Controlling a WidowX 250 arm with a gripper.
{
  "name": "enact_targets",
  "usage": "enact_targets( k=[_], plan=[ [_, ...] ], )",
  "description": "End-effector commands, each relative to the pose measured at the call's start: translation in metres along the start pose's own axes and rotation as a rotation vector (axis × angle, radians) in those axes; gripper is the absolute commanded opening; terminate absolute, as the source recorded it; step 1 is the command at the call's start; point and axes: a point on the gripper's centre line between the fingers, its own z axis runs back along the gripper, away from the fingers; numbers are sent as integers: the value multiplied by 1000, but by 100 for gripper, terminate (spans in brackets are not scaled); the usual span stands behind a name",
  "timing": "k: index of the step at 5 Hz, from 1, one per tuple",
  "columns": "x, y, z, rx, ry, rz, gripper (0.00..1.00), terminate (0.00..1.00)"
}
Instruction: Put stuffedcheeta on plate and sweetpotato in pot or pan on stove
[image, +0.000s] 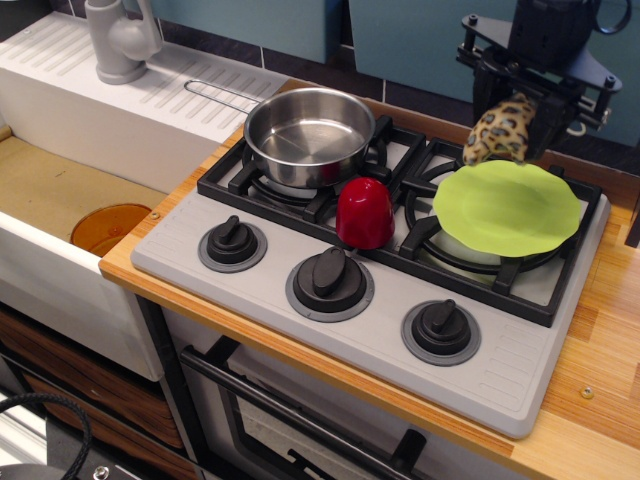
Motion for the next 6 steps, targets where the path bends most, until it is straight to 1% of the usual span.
enact_targets(
  k=[1,3,5,6],
  plan=[
    [0,-9,16,9,-62,-14,100,0],
    [-1,-13,14,5,-85,-1,100,0],
    [-1,-15,21,2,-69,0,100,0],
    [-6,-12,33,-4,-36,-14,100,0]
  ],
)
